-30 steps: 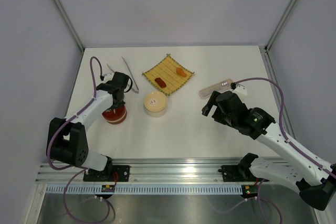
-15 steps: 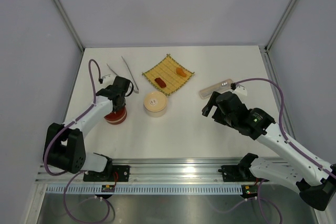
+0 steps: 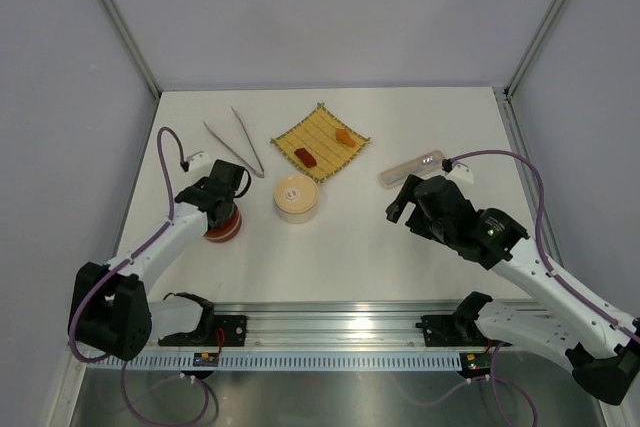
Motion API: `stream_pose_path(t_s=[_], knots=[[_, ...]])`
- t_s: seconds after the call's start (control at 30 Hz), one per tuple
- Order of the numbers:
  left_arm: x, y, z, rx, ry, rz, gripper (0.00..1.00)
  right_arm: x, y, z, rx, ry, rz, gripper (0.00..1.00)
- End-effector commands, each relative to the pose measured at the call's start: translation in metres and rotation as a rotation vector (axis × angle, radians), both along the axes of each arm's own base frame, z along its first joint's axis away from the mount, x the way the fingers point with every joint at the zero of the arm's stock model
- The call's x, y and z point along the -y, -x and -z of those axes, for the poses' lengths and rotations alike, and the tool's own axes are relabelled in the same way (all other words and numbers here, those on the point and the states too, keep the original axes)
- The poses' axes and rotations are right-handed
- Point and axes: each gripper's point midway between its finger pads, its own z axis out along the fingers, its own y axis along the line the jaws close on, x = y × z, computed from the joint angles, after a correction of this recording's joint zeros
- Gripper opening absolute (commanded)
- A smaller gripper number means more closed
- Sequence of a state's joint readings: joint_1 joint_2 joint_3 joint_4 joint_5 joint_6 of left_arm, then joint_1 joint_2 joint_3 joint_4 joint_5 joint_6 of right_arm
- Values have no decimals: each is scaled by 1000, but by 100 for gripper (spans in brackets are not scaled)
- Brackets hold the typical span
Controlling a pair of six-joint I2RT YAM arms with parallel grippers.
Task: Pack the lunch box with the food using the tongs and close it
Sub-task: Close the box lid on the packing box.
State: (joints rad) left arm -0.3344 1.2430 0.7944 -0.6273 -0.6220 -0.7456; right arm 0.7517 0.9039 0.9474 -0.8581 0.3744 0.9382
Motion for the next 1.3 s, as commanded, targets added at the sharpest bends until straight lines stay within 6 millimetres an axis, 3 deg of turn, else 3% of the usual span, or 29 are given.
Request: stream_pose_path(t_s=[0.0, 0.17, 0.57, 0.67, 0.7, 0.73, 0.87, 0.93, 1.13, 1.27], knots=[[-5, -13, -28, 164, 4, -52, 0, 2, -1, -4, 20, -11, 12, 99], [-6, -12, -28, 162, 3, -52, 0, 2, 0, -4, 21, -19, 13, 99], [6, -9, 13, 34, 32, -45, 0, 4, 2, 0, 12, -15, 14, 99], [6, -5, 16, 17, 37, -47, 26, 3, 2, -1, 14, -14, 12, 99], [6, -5, 13, 24, 39, -45, 39, 4, 2, -1, 15, -10, 13, 99], [6, -7, 4, 50, 43, -42, 46, 5, 2, -1, 14, -8, 14, 99], [2, -6, -22, 96, 38, -43, 59, 4, 2, -2, 17, -13, 11, 99], [0, -6, -38, 135, 41, -48, 74, 3, 1, -2, 17, -14, 10, 99], [-4, -6, -63, 189, 40, -50, 76, 0, 0, -2, 15, -16, 4, 99], [-2, -10, -59, 172, 42, -54, 80, 0, 0, -2, 15, -16, 2, 99]])
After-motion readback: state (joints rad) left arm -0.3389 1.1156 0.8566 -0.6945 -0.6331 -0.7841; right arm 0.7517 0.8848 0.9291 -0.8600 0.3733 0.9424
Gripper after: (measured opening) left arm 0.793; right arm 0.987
